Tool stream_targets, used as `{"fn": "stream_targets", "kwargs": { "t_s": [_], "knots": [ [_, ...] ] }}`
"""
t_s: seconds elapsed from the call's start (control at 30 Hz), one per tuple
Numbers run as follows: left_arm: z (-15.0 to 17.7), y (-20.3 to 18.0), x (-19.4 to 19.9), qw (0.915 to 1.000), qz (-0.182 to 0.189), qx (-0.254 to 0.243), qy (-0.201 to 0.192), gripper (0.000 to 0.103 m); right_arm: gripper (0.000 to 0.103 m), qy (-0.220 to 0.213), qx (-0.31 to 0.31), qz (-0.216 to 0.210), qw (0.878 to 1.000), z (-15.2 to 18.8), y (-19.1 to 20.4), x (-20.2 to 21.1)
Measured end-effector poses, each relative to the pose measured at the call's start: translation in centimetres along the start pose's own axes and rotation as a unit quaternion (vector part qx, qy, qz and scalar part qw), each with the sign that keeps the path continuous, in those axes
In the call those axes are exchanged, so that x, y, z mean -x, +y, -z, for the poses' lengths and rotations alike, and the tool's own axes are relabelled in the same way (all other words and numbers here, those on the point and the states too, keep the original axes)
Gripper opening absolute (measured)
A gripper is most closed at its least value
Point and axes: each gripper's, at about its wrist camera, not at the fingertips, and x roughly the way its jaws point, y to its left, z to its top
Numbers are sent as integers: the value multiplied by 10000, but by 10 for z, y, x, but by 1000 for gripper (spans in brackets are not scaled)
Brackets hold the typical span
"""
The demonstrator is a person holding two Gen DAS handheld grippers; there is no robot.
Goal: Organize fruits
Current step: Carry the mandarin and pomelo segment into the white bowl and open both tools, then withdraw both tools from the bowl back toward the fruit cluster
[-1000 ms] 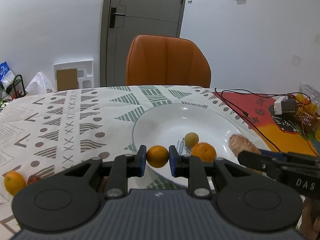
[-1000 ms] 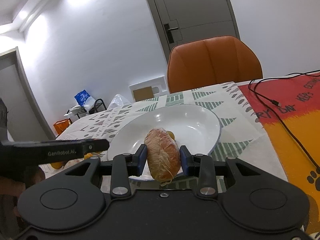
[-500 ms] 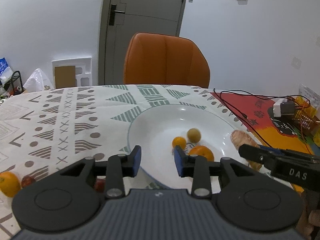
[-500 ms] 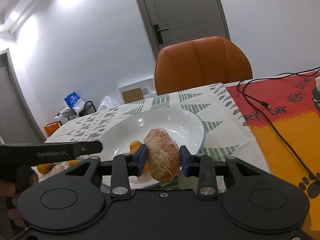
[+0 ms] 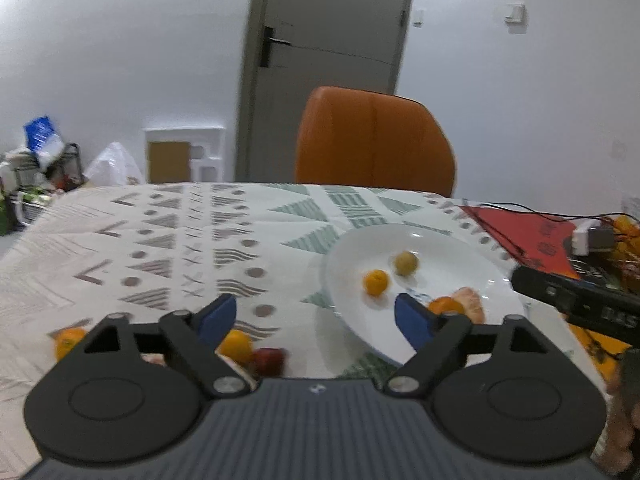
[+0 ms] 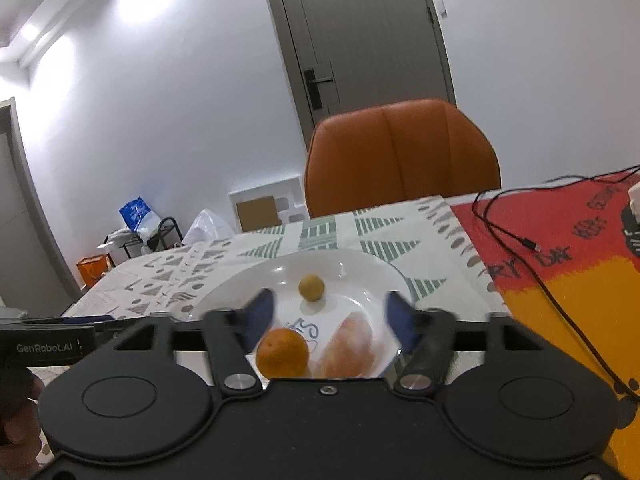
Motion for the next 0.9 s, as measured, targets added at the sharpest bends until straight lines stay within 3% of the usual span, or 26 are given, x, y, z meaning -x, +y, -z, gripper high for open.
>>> {"fn": "stream_targets", "kwargs": {
  "t_s": [0.1,0.23,0.33,0.6,0.9],
  "knots": [
    [1,9,4,9999,-32,108,-30,91,76,24,-65,-112,9999,1,3,4],
    [2,17,10,9997,-187,118,-37,91,98,10,-19,-212,9998,5,12,10],
    [4,25,17,9994,-281,176,-66,92,103,-4,53,-332,9994,8,20,13],
    [3,54,37,9970,-475,580,-210,99,103,78,-7,-512,9987,11,37,16],
    [3,78,58,9957,-666,595,-243,100,103,21,73,-721,9974,10,58,21]
  ]
}}
